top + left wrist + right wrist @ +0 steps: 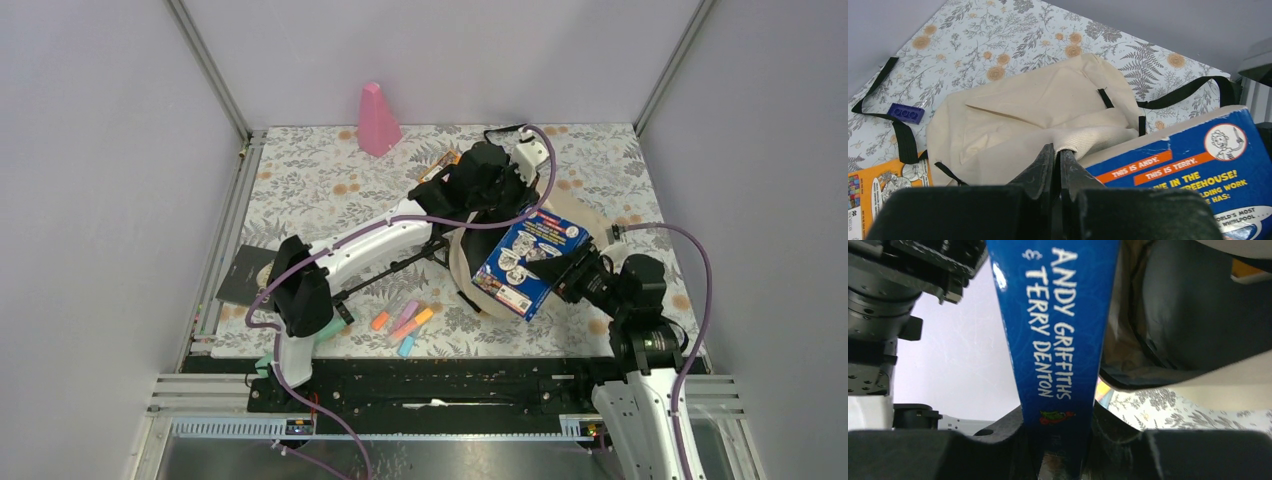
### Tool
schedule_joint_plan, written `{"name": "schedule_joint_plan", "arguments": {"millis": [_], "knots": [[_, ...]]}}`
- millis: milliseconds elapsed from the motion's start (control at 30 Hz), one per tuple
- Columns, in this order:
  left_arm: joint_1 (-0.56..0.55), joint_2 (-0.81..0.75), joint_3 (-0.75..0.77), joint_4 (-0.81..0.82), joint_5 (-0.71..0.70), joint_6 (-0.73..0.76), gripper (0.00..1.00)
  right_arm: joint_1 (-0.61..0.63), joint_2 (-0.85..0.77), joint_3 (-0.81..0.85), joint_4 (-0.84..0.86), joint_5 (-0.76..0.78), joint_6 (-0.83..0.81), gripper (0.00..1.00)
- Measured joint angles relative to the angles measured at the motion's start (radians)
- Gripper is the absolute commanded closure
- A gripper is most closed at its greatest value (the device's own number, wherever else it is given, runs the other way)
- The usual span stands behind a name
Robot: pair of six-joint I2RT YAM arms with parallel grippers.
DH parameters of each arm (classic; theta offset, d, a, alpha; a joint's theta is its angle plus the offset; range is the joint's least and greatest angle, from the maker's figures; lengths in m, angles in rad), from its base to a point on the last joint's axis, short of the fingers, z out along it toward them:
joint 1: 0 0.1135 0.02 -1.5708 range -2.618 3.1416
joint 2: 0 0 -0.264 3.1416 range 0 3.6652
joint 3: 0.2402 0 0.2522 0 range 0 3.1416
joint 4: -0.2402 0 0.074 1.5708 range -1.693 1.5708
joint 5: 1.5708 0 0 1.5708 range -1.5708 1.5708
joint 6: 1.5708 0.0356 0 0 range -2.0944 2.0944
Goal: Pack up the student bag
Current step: Place the book in the student bag.
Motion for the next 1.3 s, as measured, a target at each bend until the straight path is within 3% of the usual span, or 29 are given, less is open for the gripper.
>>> {"name": "schedule_joint_plan", "arguments": {"millis": [100,333,500,800,1300], "knots": [[0.002,0.002,0.013,-0.007,0.014,0.003,1.00,0.046,0.040,-0.001,0.079,0.026,0.029,1.00],[0.003,0.021,0.051,-0.018,0.048,0.003,1.00,0.333,0.148,-0.019,0.225,0.164,0.056,1.00],[0.003,0.022,0.052,-0.024,0.065,0.008,1.00,0.430,0.225,-0.084,0.342,0.295,0.080,1.00],[0.003,0.022,0.052,-0.021,0.068,0.014,1.00,0.468,0.242,-0.285,0.517,0.520,0.203,1.00],[0.001,0.007,-0.004,0.011,0.068,0.033,1.00,0.478,-0.039,-0.409,0.379,0.999,0.324,1.00]]}}
